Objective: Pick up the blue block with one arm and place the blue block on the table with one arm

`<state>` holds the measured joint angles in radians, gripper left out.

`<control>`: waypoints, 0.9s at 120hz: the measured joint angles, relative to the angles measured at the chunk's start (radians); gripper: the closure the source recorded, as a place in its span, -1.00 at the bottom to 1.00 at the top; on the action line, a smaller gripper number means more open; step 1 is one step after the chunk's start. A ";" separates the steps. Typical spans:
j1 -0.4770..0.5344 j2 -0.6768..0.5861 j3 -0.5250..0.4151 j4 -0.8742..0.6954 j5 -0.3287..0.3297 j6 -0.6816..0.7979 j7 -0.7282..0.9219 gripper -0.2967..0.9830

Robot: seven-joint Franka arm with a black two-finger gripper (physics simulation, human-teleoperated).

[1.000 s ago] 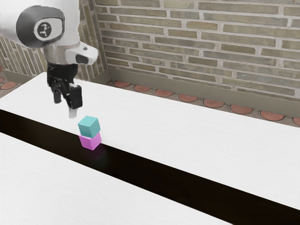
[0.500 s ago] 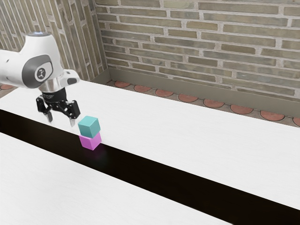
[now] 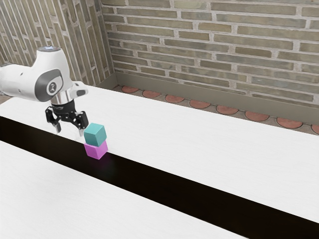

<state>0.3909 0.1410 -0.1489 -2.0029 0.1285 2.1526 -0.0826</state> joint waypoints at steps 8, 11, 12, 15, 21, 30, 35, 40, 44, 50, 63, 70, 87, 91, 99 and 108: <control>-0.007 0.043 -0.001 0.050 -0.002 0.005 0.004 -0.54; -0.008 0.057 -0.001 0.064 -0.003 0.007 0.006 -0.54; -0.008 0.061 -0.001 0.068 -0.004 0.007 0.006 -0.54; -0.009 0.073 -0.002 0.080 -0.004 0.008 0.007 -0.54; -0.011 0.096 -0.003 0.099 -0.006 0.011 0.009 -0.54; -0.024 0.123 -0.006 0.125 -0.014 0.013 0.012 -0.54; -0.032 0.136 -0.008 0.138 -0.017 0.014 0.013 -0.54; -0.036 0.150 -0.008 0.149 -0.019 0.015 0.013 -0.54; -0.038 0.163 -0.009 0.159 -0.021 0.015 0.014 -0.54; -0.040 0.177 -0.009 0.166 -0.022 0.016 0.015 -0.54; -0.040 0.193 -0.009 0.170 -0.023 0.017 0.016 -0.54; -0.040 0.201 -0.009 0.171 -0.024 0.018 0.017 -0.54; -0.038 0.227 -0.009 0.178 -0.023 0.019 0.019 -0.54; -0.037 0.233 -0.009 0.178 -0.023 0.019 0.019 -0.54; -0.034 0.239 -0.009 0.179 -0.022 0.019 0.021 -0.54; -0.034 0.244 -0.009 0.181 -0.020 0.019 0.023 -0.54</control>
<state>0.3573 0.3854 -0.1580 -1.8223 0.1084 2.1716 -0.0594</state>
